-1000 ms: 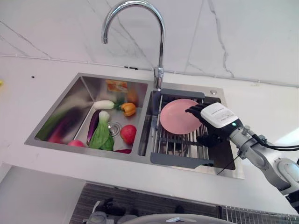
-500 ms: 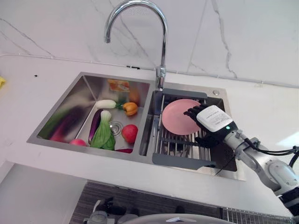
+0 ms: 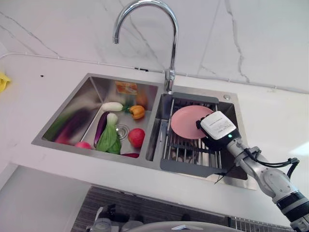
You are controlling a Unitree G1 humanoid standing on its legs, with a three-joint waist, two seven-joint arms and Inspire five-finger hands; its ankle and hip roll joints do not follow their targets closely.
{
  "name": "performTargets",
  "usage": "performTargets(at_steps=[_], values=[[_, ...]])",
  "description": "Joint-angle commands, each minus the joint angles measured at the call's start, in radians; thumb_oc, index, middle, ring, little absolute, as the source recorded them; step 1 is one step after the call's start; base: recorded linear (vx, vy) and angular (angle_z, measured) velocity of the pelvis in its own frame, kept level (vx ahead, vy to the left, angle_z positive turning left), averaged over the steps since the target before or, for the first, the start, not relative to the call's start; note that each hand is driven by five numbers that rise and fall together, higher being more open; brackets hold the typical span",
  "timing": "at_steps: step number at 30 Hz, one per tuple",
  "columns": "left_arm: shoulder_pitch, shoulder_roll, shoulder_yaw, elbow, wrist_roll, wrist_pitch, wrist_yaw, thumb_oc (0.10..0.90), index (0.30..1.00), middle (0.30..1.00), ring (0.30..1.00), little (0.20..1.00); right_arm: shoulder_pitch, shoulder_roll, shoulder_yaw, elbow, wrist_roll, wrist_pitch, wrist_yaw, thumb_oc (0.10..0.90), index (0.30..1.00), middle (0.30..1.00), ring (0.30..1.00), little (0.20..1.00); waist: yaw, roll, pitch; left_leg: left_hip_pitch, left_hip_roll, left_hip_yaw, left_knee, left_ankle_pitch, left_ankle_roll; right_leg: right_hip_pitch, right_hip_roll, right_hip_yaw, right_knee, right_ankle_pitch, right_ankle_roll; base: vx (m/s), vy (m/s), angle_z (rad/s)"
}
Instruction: Place the dishes in the dishwasher.
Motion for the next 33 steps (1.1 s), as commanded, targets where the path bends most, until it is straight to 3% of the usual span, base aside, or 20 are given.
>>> performTargets(at_steps=[1,9,15,20,21,23,24,27,28,29,30,31,32,33], values=[[0.021,0.02,-0.097,0.158,0.036,0.024,0.023,0.8,0.9,0.9,0.9,0.9,-0.128,0.002,-0.02,-0.019,-0.046,0.097,-0.1,0.4,0.3,0.3,0.3,0.3,0.04,-0.024,-0.046,-0.05,0.034,-0.04,0.002,0.054,-0.071,0.085,-0.091,-0.016,0.019,-0.055,0.099,0.0,0.0,0.0],[0.02,0.015,-0.106,0.145,0.031,0.02,0.038,0.8,0.9,0.9,0.9,0.9,-0.119,0.019,-0.07,-0.111,-0.003,0.099,-0.156,0.4,0.3,0.3,0.3,0.3,0.042,-0.018,-0.047,-0.053,0.033,-0.042,0.002,0.056,-0.071,0.084,-0.092,-0.017,0.019,-0.055,0.099,0.0,0.0,0.0],[0.032,-0.003,-0.116,0.124,0.024,0.017,0.057,0.8,0.9,0.9,0.9,0.9,-0.04,0.066,-0.227,-0.271,0.149,0.092,-0.238,0.4,0.3,0.3,0.3,0.3,0.028,-0.011,-0.045,-0.055,0.033,-0.043,0.002,0.059,-0.071,0.082,-0.091,-0.019,0.019,-0.053,0.097,-0.01,-0.002,0.05],[0.047,-0.009,-0.11,0.119,0.022,0.018,0.077,0.8,0.9,0.9,0.9,0.9,0.031,0.172,-0.349,-0.37,0.443,0.024,-0.297,0.4,0.3,0.3,0.3,0.3,0.015,-0.006,-0.043,-0.059,0.036,-0.04,0.002,0.067,-0.074,0.079,-0.087,-0.019,0.019,-0.055,0.095,0.0,0.0,0.0],[0.05,-0.003,-0.102,0.124,0.025,0.021,0.081,0.8,0.9,0.9,0.9,0.9,0.064,0.223,-0.404,-0.397,0.607,-0.011,-0.302,0.4,0.3,0.3,0.3,0.3,0.003,-0.003,-0.04,-0.066,0.036,-0.04,0.002,0.078,-0.081,0.078,-0.083,-0.028,0.019,-0.057,0.092,0.0,0.0,0.0],[0.047,-0.001,-0.101,0.124,0.026,0.023,0.086,0.8,0.9,0.9,0.9,0.9,0.081,0.249,-0.43,-0.415,0.669,-0.029,-0.305,0.4,0.3,0.3,0.3,0.3,-0.003,-0.001,-0.036,-0.076,0.035,-0.045,0.002,0.086,-0.087,0.078,-0.083,-0.034,0.019,-0.056,0.09,-0.02,-0.019,0.08],[0.047,-0.001,-0.101,0.124,0.026,0.023,0.086,0.8,0.9,0.9,0.9,0.9,0.081,0.249,-0.43,-0.415,0.669,-0.029,-0.305,0.4,0.3,0.3,0.3,0.3,-0.003,-0.001,-0.036,-0.076,0.035,-0.045,0.002,0.086,-0.087,0.078,-0.083,-0.034,0.019,-0.056,0.09,-0.04,-0.042,0.14],[0.048,0.03,-0.078,0.099,0.013,0.025,0.102,0.8,0.9,0.9,0.9,0.9,0.134,0.347,-0.519,-0.448,0.992,-0.095,-0.25,0.4,0.3,0.3,0.3,0.3,-0.03,0.012,-0.017,-0.099,0.032,-0.049,0.008,0.099,-0.093,0.082,-0.078,-0.047,0.028,-0.074,0.08,-0.04,-0.044,0.37],[0.037,0.033,-0.084,0.085,0.001,0.02,0.101,0.8,0.9,0.9,0.9,0.9,0.131,0.354,-0.54,-0.437,1.072,-0.12,-0.245,0.4,0.3,0.3,0.3,0.3,-0.044,0.009,0.006,-0.124,0.015,-0.051,0.057,0.097,-0.091,0.058,-0.087,-0.038,0.07,-0.072,0.073,-0.05,-0.008,0.43],[0.037,0.033,-0.084,0.085,0.001,0.02,0.101,0.8,0.9,0.9,0.9,0.9,0.131,0.354,-0.54,-0.437,1.072,-0.12,-0.245,0.4,0.3,0.3,0.3,0.3,-0.044,0.009,0.006,-0.124,0.015,-0.051,0.057,0.097,-0.091,0.058,-0.087,-0.038,0.07,-0.072,0.073,-0.11,0.016,0.2],[0.031,0.039,-0.086,0.077,-0.015,0.018,0.106,0.8,0.9,0.9,0.9,0.9,0.115,0.361,-0.54,-0.423,1.13,-0.128,-0.226,0.4,0.3,0.3,0.3,0.3,-0.043,0.006,0.02,-0.14,-0.008,-0.1,0.108,0.078,-0.089,0.019,-0.092,-0.01,0.115,-0.071,0.068,-0.31,0.055,0.05],[0.014,0.044,-0.08,0.058,-0.067,0.008,0.114,0.8,0.9,0.9,0.9,0.9,0.07,0.359,-0.52,-0.403,1.223,-0.152,-0.214,0.4,0.3,0.3,0.3,0.3,-0.056,-0.014,0.049,-0.148,-0.054,-0.162,0.295,-0.009,-0.083,-0.078,-0.108,0.048,0.211,-0.067,0.053,-0.32,0.064,-0.1],[0.011,0.044,-0.08,0.059,-0.067,0.009,0.114,0.8,0.9,0.9,0.9,0.9,0.067,0.359,-0.521,-0.401,1.224,-0.153,-0.213,0.4,0.3,0.3,0.3,0.3,-0.056,-0.015,0.048,-0.159,-0.057,-0.161,0.305,-0.01,-0.081,-0.086,-0.11,0.051,0.216,-0.066,0.054,-0.42,0.188,-0.55],[0.005,0.054,-0.081,0.046,-0.073,0.003,0.12,0.8,0.9,0.9,0.9,0.9,0.065,0.368,-0.544,-0.416,1.242,-0.159,-0.2,0.4,0.3,0.3,0.3,0.3,-0.071,-0.025,0.046,-0.12,-0.052,-0.223,0.348,-0.029,-0.079,-0.129,-0.109,0.074,0.224,-0.053,0.047,-0.19,0.204,-0.9]])
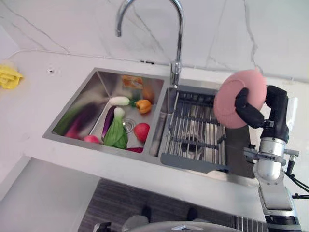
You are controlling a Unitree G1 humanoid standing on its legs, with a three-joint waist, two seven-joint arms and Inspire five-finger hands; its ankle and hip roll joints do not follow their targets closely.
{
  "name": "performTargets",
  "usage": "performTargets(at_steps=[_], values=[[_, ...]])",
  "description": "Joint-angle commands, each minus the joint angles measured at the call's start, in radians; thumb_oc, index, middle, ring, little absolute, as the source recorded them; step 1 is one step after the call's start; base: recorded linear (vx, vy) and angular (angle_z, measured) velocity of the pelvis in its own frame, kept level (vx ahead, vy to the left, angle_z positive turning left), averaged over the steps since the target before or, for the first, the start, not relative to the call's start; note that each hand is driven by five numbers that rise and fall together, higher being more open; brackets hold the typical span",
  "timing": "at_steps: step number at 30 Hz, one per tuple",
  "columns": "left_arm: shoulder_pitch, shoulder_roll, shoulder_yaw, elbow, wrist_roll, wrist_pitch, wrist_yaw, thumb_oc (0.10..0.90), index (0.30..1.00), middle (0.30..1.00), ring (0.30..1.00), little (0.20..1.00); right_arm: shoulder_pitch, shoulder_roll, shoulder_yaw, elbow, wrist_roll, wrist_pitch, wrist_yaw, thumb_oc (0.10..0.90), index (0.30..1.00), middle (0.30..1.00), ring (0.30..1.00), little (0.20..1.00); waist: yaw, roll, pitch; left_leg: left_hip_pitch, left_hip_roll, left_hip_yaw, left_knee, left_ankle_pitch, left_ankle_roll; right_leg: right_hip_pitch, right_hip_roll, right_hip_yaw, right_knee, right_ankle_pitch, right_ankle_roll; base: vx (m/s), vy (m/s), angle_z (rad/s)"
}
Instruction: Place the dishes in the dishwasher.
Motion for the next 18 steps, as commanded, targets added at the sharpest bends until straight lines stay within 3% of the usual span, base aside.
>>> performTargets(at_steps=[1,2,3,4,5,7,8,9,10,12,13,14,18], values=[[-0.041,0.052,-0.027,0.03,-0.048,-0.032,0.04,0.8,0.9,0.9,0.9,0.9,-0.093,-0.052,-0.084,-0.184,0.086,-0.137,0.006,0.4,0.3,0.3,0.3,0.3,-0.033,-0.042,-0.023,0.078,0.009,-0.168,0.066,-0.032,-0.006,-0.045,-0.03,0.117,0.113,-0.027,0.07,-0.22,0.246,-0.97],[-0.042,0.049,-0.018,0.036,-0.057,-0.028,0.035,0.8,0.9,0.9,0.9,0.9,-0.087,-0.05,-0.099,-0.196,0.101,-0.144,0.011,0.4,0.3,0.3,0.3,0.3,-0.046,-0.034,-0.026,0.117,0.018,-0.165,-0.011,-0.062,0.009,-0.067,-0.025,0.14,0.106,-0.007,0.081,-0.06,0.119,-1.07],[-0.042,0.048,-0.018,0.037,-0.057,-0.028,0.034,0.8,0.9,0.9,0.9,0.9,-0.085,-0.05,-0.1,-0.199,0.102,-0.142,0.013,0.4,0.3,0.3,0.3,0.3,-0.038,-0.032,-0.025,0.128,0.023,-0.157,-0.025,-0.058,0.009,-0.067,-0.021,0.147,0.105,-0.006,0.081,-0.14,0.224,-1.12],[-0.053,0.042,-0.026,0.062,-0.036,-0.022,0.024,0.8,0.9,0.9,0.9,0.9,-0.066,-0.032,-0.129,-0.19,0.104,-0.136,0.007,0.4,0.3,0.3,0.3,0.3,-0.071,-0.041,-0.044,0.173,0.012,-0.125,-0.148,-0.052,0.035,-0.094,-0.043,0.175,0.075,0.064,0.106,-0.09,0.176,-1.08],[-0.053,0.042,-0.026,0.063,-0.036,-0.022,0.023,0.8,0.9,0.9,0.9,0.9,-0.064,-0.031,-0.129,-0.192,0.104,-0.136,0.008,0.4,0.3,0.3,0.3,0.3,-0.067,-0.041,-0.044,0.178,0.013,-0.12,-0.158,-0.047,0.036,-0.094,-0.042,0.18,0.073,0.066,0.107,-0.14,0.277,-0.74],[-0.054,0.034,-0.038,0.083,-0.01,-0.024,0.013,0.8,0.9,0.9,0.9,0.9,-0.069,-0.007,-0.133,-0.176,0.113,-0.131,-0.008,0.4,0.3,0.3,0.3,0.3,-0.086,-0.058,-0.042,0.206,-0.009,-0.06,-0.223,-0.04,0.057,-0.149,-0.076,0.219,0.012,0.202,0.154,-0.18,0.193,-0.61],[-0.056,0.04,-0.043,0.083,-0.004,-0.025,0.011,0.8,0.9,0.9,0.9,0.9,-0.089,-0.002,-0.123,-0.172,0.127,-0.137,-0.008,0.4,0.3,0.3,0.3,0.3,-0.081,-0.056,-0.03,0.204,-0.012,-0.026,-0.223,-0.035,0.06,-0.166,-0.076,0.229,-0.013,0.226,0.168,-0.32,0.219,-0.91],[-0.055,0.046,-0.047,0.078,0.003,-0.025,0.015,0.8,0.9,0.9,0.9,0.9,-0.111,0.0,-0.114,-0.166,0.127,-0.144,-0.02,0.4,0.3,0.3,0.3,0.3,-0.059,-0.04,-0.019,0.197,0.001,0.027,-0.223,-0.032,0.064,-0.172,-0.066,0.167,-0.016,0.189,0.166,-0.24,0.153,-1.54],[-0.055,0.046,-0.047,0.078,0.003,-0.025,0.015,0.8,0.9,0.9,0.9,0.9,-0.111,0.0,-0.114,-0.166,0.127,-0.144,-0.02,0.4,0.3,0.3,0.3,0.3,-0.058,-0.039,-0.019,0.198,0.001,0.029,-0.223,-0.033,0.064,-0.172,-0.064,0.168,-0.016,0.188,0.166,-0.4,0.168,-2.46],[-0.064,0.068,-0.026,0.071,-0.006,-0.023,0.021,0.8,0.9,0.9,0.9,0.9,-0.121,-0.014,-0.142,-0.185,0.086,-0.147,-0.034,0.4,0.3,0.3,0.3,0.3,-0.047,-0.025,-0.008,0.15,0.007,0.074,-0.223,0.012,0.066,-0.126,-0.08,0.16,0.046,0.127,0.148,-0.52,0.097,-1.85],[-0.056,0.074,-0.01,0.074,0.004,-0.017,0.022,0.8,0.9,0.9,0.9,0.9,-0.132,-0.026,-0.171,-0.185,0.055,-0.14,-0.045,0.4,0.3,0.3,0.3,0.3,-0.018,-0.014,-0.027,0.118,0.017,0.11,-0.222,0.026,0.069,-0.047,-0.109,0.107,0.103,0.057,0.134,-0.38,0.034,-0.28],[-0.057,0.074,-0.01,0.073,0.005,-0.017,0.022,0.8,0.9,0.9,0.9,0.9,-0.132,-0.026,-0.172,-0.185,0.055,-0.14,-0.046,0.4,0.3,0.3,0.3,0.3,-0.018,-0.015,-0.026,0.116,0.016,0.111,-0.223,0.03,0.069,-0.049,-0.11,0.108,0.104,0.059,0.133,-0.35,0.029,-0.48],[-0.03,0.072,0.002,0.078,0.022,-0.007,0.013,0.8,0.9,0.9,0.9,0.9,-0.165,-0.052,-0.173,-0.164,0.013,-0.123,-0.055,0.4,0.3,0.3,0.3,0.3,0.057,-0.016,-0.07,0.057,0.029,0.216,-0.205,0.062,0.07,0.079,-0.163,0.006,0.172,0.01,0.138,-0.26,-0.009,-0.96]])
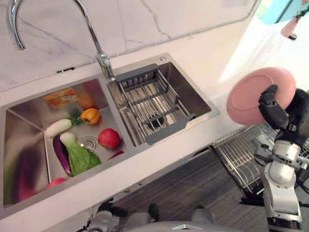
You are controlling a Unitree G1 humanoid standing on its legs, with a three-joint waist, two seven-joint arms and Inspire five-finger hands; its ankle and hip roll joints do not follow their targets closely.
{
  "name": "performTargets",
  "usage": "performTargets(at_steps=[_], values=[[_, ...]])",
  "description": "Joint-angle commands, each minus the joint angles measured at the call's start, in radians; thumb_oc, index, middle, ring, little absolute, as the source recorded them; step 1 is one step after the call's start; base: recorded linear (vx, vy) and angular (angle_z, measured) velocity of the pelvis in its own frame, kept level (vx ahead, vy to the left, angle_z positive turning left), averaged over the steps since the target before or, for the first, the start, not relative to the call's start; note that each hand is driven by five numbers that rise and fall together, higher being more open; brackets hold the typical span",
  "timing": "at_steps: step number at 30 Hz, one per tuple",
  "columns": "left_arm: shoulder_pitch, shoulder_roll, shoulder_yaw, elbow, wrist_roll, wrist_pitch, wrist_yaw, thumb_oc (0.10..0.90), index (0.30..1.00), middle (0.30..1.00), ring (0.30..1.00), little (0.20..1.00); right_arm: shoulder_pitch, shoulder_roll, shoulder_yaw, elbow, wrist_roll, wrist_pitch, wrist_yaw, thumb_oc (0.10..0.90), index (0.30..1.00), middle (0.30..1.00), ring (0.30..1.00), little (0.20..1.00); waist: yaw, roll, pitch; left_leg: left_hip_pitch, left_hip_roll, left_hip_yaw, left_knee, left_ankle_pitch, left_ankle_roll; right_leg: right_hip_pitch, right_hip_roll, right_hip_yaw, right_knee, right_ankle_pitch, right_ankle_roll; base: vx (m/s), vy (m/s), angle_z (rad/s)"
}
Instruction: Place the dishes in the dishwasher.
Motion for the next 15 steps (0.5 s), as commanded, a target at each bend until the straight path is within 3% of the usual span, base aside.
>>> performTargets(at_steps=[1,2,3,6,9,13,15], values=[[0.107,0.051,0.01,0.002,0.023,0.016,0.007,0.8,0.9,0.9,0.9,0.9,-0.193,-0.1,-0.051,-0.094,-0.099,-0.094,-0.028,0.4,0.3,0.3,0.3,0.3,0.11,-0.051,-0.087,0.019,0.092,0.05,-0.179,0.122,-0.137,0.012,-0.023,-0.073,-0.091,0.048,-0.023,-0.21,-0.133,-1.1],[0.115,0.042,0.017,0.003,0.011,0.012,0.005,0.8,0.9,0.9,0.9,0.9,-0.2,-0.115,-0.055,-0.091,-0.133,-0.083,-0.036,0.4,0.3,0.3,0.3,0.3,0.117,-0.056,-0.087,0.021,0.099,0.072,-0.18,0.126,-0.147,-0.001,-0.035,-0.1,-0.139,0.071,-0.012,-0.16,-0.146,-1.14],[0.118,0.038,0.021,0.005,0.015,0.012,0.008,0.8,0.9,0.9,0.9,0.9,-0.194,-0.123,-0.052,-0.091,-0.151,-0.075,-0.039,0.4,0.3,0.3,0.3,0.3,0.123,-0.057,-0.098,0.018,0.106,0.077,-0.179,0.128,-0.156,0.013,-0.032,-0.118,-0.189,0.053,-0.006,-0.06,-0.157,-1.15],[0.121,0.025,0.031,-0.008,0.025,0.009,0.003,0.8,0.9,0.9,0.9,0.9,-0.165,-0.188,-0.08,-0.069,-0.241,-0.041,-0.039,0.4,0.3,0.3,0.3,0.3,0.117,-0.058,-0.108,0.018,0.136,0.091,-0.185,0.138,-0.185,0.036,-0.009,-0.122,-0.3,0.057,0.0,-0.05,-0.186,-0.74],[0.116,0.024,0.022,-0.034,0.037,0.001,-0.004,0.8,0.9,0.9,0.9,0.9,-0.11,-0.299,-0.125,-0.026,-0.358,0.007,-0.037,0.4,0.3,0.3,0.3,0.3,0.099,-0.043,-0.086,0.008,0.184,0.072,-0.186,0.172,-0.217,0.039,0.032,-0.11,-0.317,0.025,-0.013,-0.06,-0.199,0.3],[0.117,0.016,0.015,-0.031,0.041,0.0,-0.008,0.8,0.9,0.9,0.9,0.9,-0.079,-0.342,-0.138,-0.006,-0.403,0.015,-0.03,0.4,0.3,0.3,0.3,0.3,0.088,-0.029,-0.065,0.005,0.207,0.055,-0.187,0.195,-0.231,0.046,0.053,-0.119,-0.317,0.012,-0.026,-0.05,-0.118,0.15],[0.121,0.011,0.013,-0.012,0.051,0.003,-0.026,0.8,0.9,0.9,0.9,0.9,-0.051,-0.417,-0.149,0.04,-0.445,0.027,-0.002,0.4,0.3,0.3,0.3,0.3,0.083,-0.012,-0.043,-0.011,0.229,0.03,-0.191,0.222,-0.251,0.049,0.084,-0.138,-0.317,-0.005,-0.038,-0.04,-0.124,0.06]])
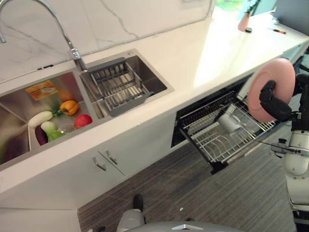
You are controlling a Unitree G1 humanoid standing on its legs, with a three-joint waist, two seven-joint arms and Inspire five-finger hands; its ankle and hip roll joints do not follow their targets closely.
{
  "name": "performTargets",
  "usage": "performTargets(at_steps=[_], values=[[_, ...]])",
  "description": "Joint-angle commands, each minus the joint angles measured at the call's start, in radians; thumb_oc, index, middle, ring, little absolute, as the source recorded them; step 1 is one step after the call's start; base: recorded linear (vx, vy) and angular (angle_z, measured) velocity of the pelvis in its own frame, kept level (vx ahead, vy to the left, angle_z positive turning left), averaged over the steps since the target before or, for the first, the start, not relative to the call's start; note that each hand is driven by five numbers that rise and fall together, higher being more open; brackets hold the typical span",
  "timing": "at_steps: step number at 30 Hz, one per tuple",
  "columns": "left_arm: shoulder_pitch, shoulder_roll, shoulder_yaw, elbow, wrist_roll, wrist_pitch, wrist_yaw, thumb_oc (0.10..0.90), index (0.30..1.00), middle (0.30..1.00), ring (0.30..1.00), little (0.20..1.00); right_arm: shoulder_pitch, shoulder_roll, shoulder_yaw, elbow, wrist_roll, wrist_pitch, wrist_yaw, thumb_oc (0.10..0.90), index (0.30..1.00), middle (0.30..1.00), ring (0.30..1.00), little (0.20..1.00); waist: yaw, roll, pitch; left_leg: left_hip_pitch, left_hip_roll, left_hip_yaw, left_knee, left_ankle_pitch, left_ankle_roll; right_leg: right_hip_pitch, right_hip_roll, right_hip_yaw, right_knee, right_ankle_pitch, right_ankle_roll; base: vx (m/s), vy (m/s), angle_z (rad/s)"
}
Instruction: Place the dishes in the dishwasher.
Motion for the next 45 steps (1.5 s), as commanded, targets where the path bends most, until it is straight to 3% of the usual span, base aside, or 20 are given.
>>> performTargets(at_steps=[1,4,6,9,19,25,32,33,34,35,40,44,45], values=[[-0.087,0.038,-0.026,0.067,0.044,-0.012,0.01,0.8,0.9,0.9,0.9,0.9,-0.106,-0.096,-0.085,-0.089,-0.069,-0.048,-0.012,0.4,0.3,0.3,0.3,0.3,0.037,0.031,0.004,0.085,0.043,-0.028,-0.085,0.065,-0.045,0.007,-0.083,0.038,0.017,0.015,0.097,-0.03,-0.067,0.11],[-0.086,0.04,-0.027,0.085,0.047,-0.012,0.004,0.8,0.9,0.9,0.9,0.9,-0.101,-0.17,-0.074,-0.025,-0.111,-0.037,-0.007,0.4,0.3,0.3,0.3,0.3,0.035,0.046,0.022,0.069,0.058,-0.046,-0.091,0.079,-0.057,-0.001,-0.067,0.022,0.017,0.011,0.091,-0.05,-0.034,0.15],[-0.094,0.047,-0.03,0.096,0.037,-0.012,0.006,0.8,0.9,0.9,0.9,0.9,-0.143,-0.253,-0.023,0.027,-0.152,-0.032,-0.003,0.4,0.3,0.3,0.3,0.3,0.042,0.056,0.06,0.042,0.071,-0.056,-0.094,0.094,-0.067,-0.029,-0.055,0.015,0.017,0.016,0.088,-0.15,-0.046,0.26],[-0.113,0.056,-0.029,0.102,0.017,-0.014,0.016,0.8,0.9,0.9,0.9,0.9,-0.2,-0.308,0.03,0.07,-0.179,-0.028,-0.012,0.4,0.3,0.3,0.3,0.3,0.048,0.061,0.096,0.01,0.079,-0.066,-0.095,0.107,-0.074,-0.066,-0.049,0.016,0.017,0.027,0.087,-0.14,-0.039,0.08],[-0.188,0.096,-0.032,0.08,-0.109,-0.045,0.066,0.8,0.9,0.9,0.9,0.9,-0.457,-0.494,0.369,0.324,-0.302,0.014,0.014,0.4,0.3,0.3,0.3,0.3,0.081,0.041,0.211,-0.145,0.097,-0.085,-0.095,0.144,-0.087,-0.253,-0.038,0.032,0.02,0.089,0.089,-0.12,-0.026,0.04],[-0.212,0.086,-0.081,0.058,-0.181,-0.07,0.073,0.8,0.9,0.9,0.9,0.9,-0.633,-0.536,0.605,0.56,-0.464,0.088,0.013,0.4,0.3,0.3,0.3,0.3,0.084,0.049,0.263,-0.222,0.095,-0.077,-0.095,0.163,-0.094,-0.354,-0.047,0.056,0.028,0.121,0.09,-0.11,0.037,0.02],[-0.234,0.051,-0.151,0.043,-0.248,-0.099,0.069,0.8,0.9,0.9,0.9,0.9,-0.889,-0.499,0.857,0.823,-0.551,0.165,-0.048,0.4,0.3,0.3,0.3,0.3,0.071,0.067,0.292,-0.268,0.092,-0.04,-0.095,0.18,-0.098,-0.43,-0.052,0.093,0.034,0.147,0.093,-0.06,0.045,-0.16],[-0.234,0.047,-0.155,0.045,-0.252,-0.098,0.07,0.8,0.9,0.9,0.9,0.9,-0.911,-0.492,0.864,0.835,-0.542,0.176,-0.059,0.435,0.352,0.352,0.352,0.352,0.068,0.07,0.291,-0.266,0.091,-0.037,-0.095,0.179,-0.098,-0.43,-0.052,0.097,0.033,0.146,0.093,-0.04,0.044,-0.16],[-0.237,0.041,-0.158,0.047,-0.253,-0.096,0.071,0.8,0.9,0.9,0.9,0.9,-0.919,-0.48,0.857,0.827,-0.533,0.179,-0.061,0.535,0.502,0.502,0.502,0.502,0.063,0.074,0.289,-0.263,0.089,-0.034,-0.095,0.178,-0.098,-0.429,-0.054,0.102,0.033,0.145,0.092,-0.01,0.025,-0.19],[-0.241,0.036,-0.164,0.047,-0.253,-0.096,0.072,0.8,0.9,0.9,0.9,0.9,-0.911,-0.469,0.84,0.811,-0.528,0.187,-0.069,0.8,0.9,0.9,0.9,0.9,0.059,0.076,0.288,-0.259,0.087,-0.032,-0.095,0.176,-0.097,-0.427,-0.057,0.104,0.032,0.144,0.092,0.01,0.014,-0.15],[-0.247,0.026,-0.164,0.046,-0.241,-0.09,0.075,0.8,0.9,0.9,0.9,0.9,-0.855,-0.453,0.755,0.732,-0.481,0.177,-0.073,0.8,0.9,0.9,0.9,0.9,0.045,0.086,0.269,-0.235,0.082,-0.03,-0.095,0.167,-0.097,-0.405,-0.065,0.105,0.03,0.136,0.089,0.02,0.011,-0.03],[-0.244,0.027,-0.141,0.057,-0.205,-0.07,0.089,0.8,0.9,0.9,0.9,0.9,-0.711,-0.387,0.547,0.626,-0.299,0.146,-0.115,0.8,0.9,0.9,0.9,0.9,0.03,0.092,0.224,-0.168,0.083,-0.026,-0.095,0.149,-0.095,-0.338,-0.067,0.094,0.029,0.11,0.085,0.1,0.001,0.0],[-0.243,0.029,-0.143,0.057,-0.204,-0.07,0.088,0.8,0.9,0.9,0.9,0.9,-0.702,-0.387,0.539,0.621,-0.299,0.146,-0.114,0.8,0.9,0.9,0.9,0.9,0.032,0.092,0.225,-0.165,0.083,-0.027,-0.095,0.149,-0.095,-0.334,-0.067,0.093,0.029,0.109,0.085,0.11,-0.008,-0.01]])
